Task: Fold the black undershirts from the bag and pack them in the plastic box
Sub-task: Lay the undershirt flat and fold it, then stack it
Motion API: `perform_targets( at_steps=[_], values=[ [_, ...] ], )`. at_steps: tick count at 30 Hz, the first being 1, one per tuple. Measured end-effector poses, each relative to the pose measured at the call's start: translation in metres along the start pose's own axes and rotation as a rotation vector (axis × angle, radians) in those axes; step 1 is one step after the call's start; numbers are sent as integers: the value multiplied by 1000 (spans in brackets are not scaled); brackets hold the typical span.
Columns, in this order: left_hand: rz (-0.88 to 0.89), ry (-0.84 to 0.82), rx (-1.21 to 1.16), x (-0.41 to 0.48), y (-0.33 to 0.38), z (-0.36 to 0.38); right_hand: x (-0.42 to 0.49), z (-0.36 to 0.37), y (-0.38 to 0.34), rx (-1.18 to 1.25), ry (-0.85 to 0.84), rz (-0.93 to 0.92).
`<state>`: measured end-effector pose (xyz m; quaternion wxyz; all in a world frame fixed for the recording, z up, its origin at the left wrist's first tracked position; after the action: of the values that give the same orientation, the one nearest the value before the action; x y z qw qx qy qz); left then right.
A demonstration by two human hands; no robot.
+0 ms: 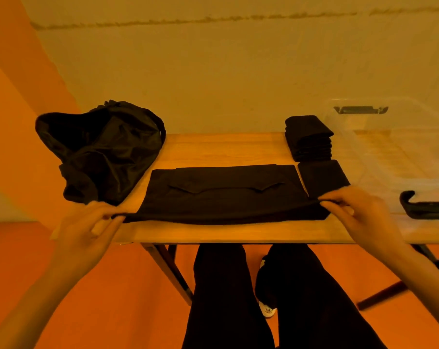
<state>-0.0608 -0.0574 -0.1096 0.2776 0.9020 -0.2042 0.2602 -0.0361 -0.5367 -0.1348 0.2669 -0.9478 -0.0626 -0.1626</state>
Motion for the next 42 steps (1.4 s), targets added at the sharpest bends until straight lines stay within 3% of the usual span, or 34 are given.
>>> perform_targets(
  at_steps=[4,12,18,28,35,39,42],
  values=[
    [25,37,171,44,-9,6,50,0,2,-58,18,83],
    [-73,-57,220,98,-54,48,132,52,32,-180,-121,212],
    [-29,-100,406,123,-72,70,145,65,42,-318,-42,217],
    [-70,-136,516,136,-93,94,151,68,37,-420,27,196],
    [-14,-143,598,137,-87,108,149,78,38,-452,43,226],
    [-8,-75,520,128,-42,115,127,68,5,-409,173,154],
    [-8,-225,445,125,5,166,110,117,-55,-313,19,-11]
  ],
)
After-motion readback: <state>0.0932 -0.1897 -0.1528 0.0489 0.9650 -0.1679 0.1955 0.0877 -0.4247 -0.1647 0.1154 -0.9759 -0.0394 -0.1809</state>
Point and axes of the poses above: each hand's wrist, its own x-axis towards the middle knuckle, its own z-axis out of the palm, y = z × x, the point moved 10 cm from there along x, towards the middle knuckle, and after that the axes turned 9 degrees about z, right-handed, at the moved point
